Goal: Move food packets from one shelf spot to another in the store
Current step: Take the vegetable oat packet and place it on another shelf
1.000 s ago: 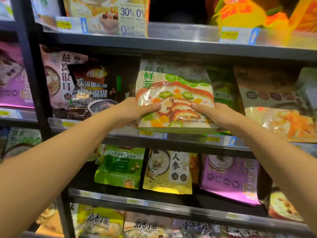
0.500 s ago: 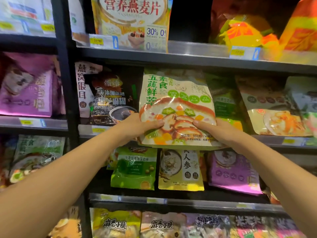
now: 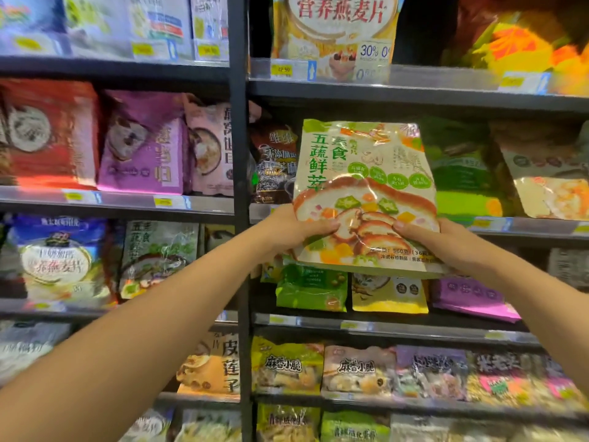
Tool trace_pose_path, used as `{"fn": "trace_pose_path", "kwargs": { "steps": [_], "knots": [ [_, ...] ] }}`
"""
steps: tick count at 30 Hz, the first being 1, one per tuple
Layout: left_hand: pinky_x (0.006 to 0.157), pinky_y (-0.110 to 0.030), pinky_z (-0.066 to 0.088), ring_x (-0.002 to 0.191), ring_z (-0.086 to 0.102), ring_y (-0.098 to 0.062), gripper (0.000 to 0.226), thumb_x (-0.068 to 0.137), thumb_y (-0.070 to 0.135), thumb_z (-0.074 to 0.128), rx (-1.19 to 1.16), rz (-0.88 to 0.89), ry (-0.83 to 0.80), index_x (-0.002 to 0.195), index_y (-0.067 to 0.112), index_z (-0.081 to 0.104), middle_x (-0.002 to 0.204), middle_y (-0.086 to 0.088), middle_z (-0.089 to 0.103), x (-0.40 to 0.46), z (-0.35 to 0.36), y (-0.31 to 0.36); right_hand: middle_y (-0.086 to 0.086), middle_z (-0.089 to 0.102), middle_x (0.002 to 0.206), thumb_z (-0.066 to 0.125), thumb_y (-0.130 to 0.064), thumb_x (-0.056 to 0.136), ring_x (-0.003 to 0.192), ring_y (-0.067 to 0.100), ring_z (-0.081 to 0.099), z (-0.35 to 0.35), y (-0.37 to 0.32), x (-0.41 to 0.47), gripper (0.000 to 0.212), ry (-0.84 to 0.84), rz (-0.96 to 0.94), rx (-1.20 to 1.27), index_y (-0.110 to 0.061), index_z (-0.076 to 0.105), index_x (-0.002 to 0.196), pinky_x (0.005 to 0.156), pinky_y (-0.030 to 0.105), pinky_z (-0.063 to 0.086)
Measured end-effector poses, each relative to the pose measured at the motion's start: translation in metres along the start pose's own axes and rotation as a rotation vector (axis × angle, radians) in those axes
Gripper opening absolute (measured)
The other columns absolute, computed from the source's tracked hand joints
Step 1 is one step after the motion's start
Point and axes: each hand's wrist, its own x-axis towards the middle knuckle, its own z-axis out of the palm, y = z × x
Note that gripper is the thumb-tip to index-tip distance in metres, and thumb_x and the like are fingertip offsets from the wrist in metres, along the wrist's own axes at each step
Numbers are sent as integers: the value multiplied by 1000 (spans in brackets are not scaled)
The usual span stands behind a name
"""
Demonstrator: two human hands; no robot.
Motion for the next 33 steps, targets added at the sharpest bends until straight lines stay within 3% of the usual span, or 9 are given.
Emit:
{"fn": "trace_pose_path", "kwargs": {
  "steps": [4, 9, 11, 15, 18, 22, 25, 29, 33],
  "knots": [
    [99, -41, 58, 108, 74, -18, 52, 81, 36, 86, 21, 20, 68, 127, 17, 69, 117, 1, 78, -39, -16, -1, -11, 81, 94, 73, -70, 77, 84, 12, 79, 22, -20, -24, 49, -6, -4, -17, -33, 71, 109, 91, 45, 61],
    [76, -26, 62, 94, 77, -10, 47, 78, 40, 88, 14, 20, 118, 118, 22, 71, 105, 6, 81, -102, -23, -6, -27, 77, 95, 73, -74, 71, 88, 0, 75, 52, -31, -64, 49, 0, -89, -28, -40, 70, 105, 97, 34, 55],
    [81, -31, 63, 94, 77, -11, 45, 76, 40, 90, 13, 6, 139, 114, 24, 72, 104, 8, 81, -129, -23, -13, -29, 77, 95, 76, -74, 72, 89, -3, 73, 66, -28, -82, 45, -3, -94, -20, -42, 69, 103, 97, 35, 55],
    [86, -33, 62, 98, 77, -13, 47, 76, 39, 89, -17, -4, 150, 117, 27, 71, 107, 7, 80, -184, -24, -31, -17, 77, 112, 75, -80, 69, 109, 13, 72, 95, -22, -115, 64, -31, -104, -15, -40, 69, 118, 100, 40, 54],
    [76, -23, 62, 96, 77, -10, 41, 79, 40, 88, -15, -5, 154, 116, 30, 71, 106, 10, 80, -225, -28, -41, -23, 77, 107, 73, -80, 72, 101, 6, 73, 117, -26, -142, 49, -69, -116, -25, -50, 69, 111, 98, 37, 53],
    [71, -18, 60, 95, 77, -9, 42, 79, 37, 88, -31, 4, 191, 117, 30, 70, 105, 11, 80, -269, -41, -47, -37, 73, 96, 71, -78, 76, 85, -12, 69, 142, -45, -173, 21, -118, -144, -48, -75, 62, 95, 80, 25, 49],
    [74, -22, 62, 97, 77, -10, 45, 79, 35, 88, -67, 17, 217, 119, 30, 69, 108, 10, 80, -297, -57, -51, -25, 74, 103, 72, -82, 70, 90, -1, 70, 164, -60, -186, 45, -93, -141, -37, -53, 65, 104, 83, 29, 50],
    [84, -30, 63, 99, 76, -9, 45, 81, 34, 87, -51, 28, 225, 121, 32, 66, 110, 11, 79, -330, -89, -60, -10, 70, 127, 75, -83, 67, 115, 18, 68, 205, -78, -202, 84, -99, -133, 7, -35, 58, 135, 105, 45, 52],
    [71, -18, 60, 96, 76, -6, 43, 85, 25, 85, -49, 68, 213, 122, 31, 63, 107, 14, 79, -357, -123, -71, -12, 73, 124, 80, -71, 73, 113, 13, 70, 253, -95, -218, 77, -86, -138, 102, -36, 55, 137, 105, 45, 53]
  ]
}}
